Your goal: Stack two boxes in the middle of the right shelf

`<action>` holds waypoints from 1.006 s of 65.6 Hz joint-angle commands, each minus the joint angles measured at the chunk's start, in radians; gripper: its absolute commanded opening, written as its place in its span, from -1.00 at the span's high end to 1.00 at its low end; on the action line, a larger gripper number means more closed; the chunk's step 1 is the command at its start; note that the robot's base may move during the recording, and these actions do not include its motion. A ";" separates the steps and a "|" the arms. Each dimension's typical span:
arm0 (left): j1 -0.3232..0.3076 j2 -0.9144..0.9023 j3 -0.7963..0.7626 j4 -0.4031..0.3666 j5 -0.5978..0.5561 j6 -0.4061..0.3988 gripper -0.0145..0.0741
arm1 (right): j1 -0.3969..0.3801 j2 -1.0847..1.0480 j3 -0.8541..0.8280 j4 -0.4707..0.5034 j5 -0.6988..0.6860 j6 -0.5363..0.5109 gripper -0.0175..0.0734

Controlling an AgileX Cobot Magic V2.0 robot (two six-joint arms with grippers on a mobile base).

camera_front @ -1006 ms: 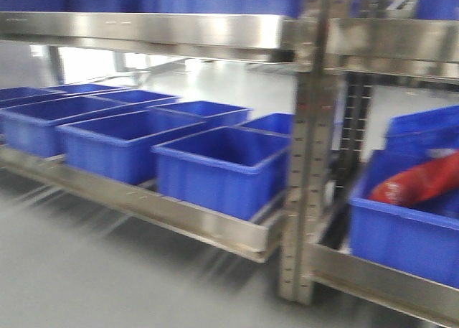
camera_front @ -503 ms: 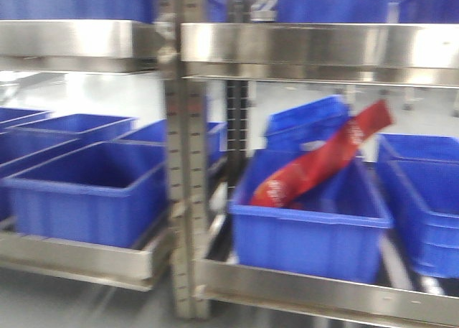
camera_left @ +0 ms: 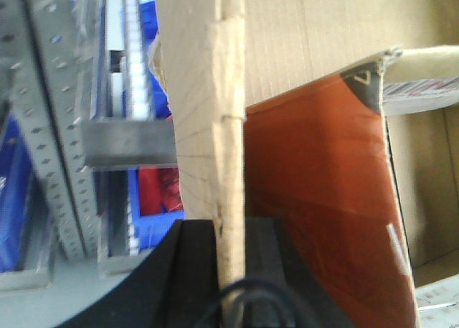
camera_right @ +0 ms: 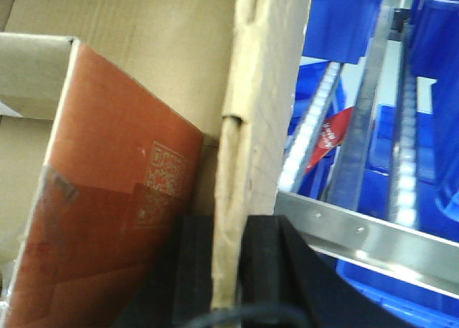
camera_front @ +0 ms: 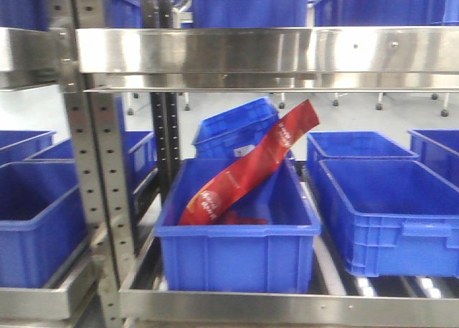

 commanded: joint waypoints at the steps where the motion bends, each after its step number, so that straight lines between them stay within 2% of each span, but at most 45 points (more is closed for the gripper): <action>1: 0.007 -0.014 -0.012 0.072 -0.034 0.002 0.92 | -0.011 -0.018 -0.014 -0.049 -0.054 -0.014 0.95; 66: 0.007 -0.014 -0.012 0.072 -0.034 0.002 0.92 | -0.011 -0.018 -0.014 -0.049 -0.054 -0.014 0.95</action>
